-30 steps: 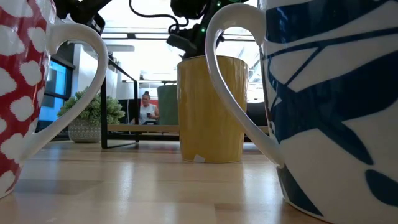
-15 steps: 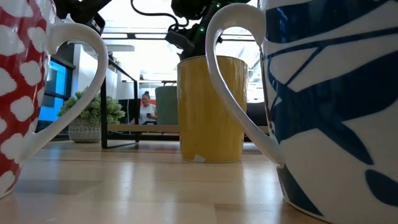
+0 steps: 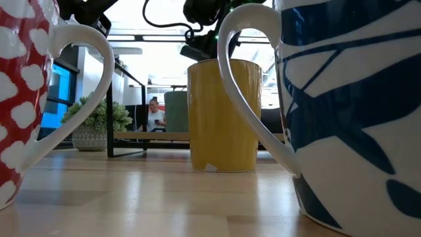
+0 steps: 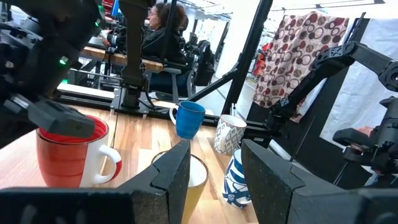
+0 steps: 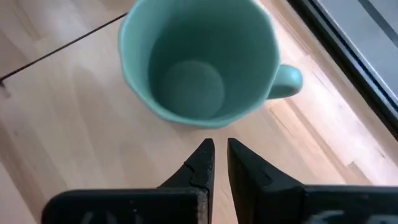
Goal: Place coffee mugs
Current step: Put the green mug on the shelf
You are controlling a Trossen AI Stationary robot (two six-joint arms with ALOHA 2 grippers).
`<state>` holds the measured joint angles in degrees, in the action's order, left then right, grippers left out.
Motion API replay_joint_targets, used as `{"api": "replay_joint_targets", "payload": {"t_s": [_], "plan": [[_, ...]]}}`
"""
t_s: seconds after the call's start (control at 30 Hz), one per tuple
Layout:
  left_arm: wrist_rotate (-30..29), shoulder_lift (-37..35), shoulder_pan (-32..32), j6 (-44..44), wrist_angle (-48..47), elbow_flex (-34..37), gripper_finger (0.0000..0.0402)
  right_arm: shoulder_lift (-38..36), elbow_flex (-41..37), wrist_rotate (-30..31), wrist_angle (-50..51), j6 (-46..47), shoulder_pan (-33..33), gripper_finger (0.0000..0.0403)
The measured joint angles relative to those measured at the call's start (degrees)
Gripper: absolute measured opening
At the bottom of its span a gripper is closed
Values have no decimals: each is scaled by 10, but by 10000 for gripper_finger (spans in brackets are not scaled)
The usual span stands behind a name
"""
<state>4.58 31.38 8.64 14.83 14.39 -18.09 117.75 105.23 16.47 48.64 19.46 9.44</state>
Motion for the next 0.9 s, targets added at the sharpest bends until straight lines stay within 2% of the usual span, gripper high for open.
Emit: {"api": "replay_joint_targets", "payload": {"t_s": [0.53, 0.8, 0.9], "plan": [[0, 0, 0, 0, 0, 0, 131, 19, 0, -71, -66, -6, 4, 23], [0, 0, 0, 0, 0, 0, 131, 17, 0, -69, -25, -4, 6, 23], [0, 0, 0, 0, 0, 0, 131, 17, 0, -39, -11, 10, 6, 23]]}}
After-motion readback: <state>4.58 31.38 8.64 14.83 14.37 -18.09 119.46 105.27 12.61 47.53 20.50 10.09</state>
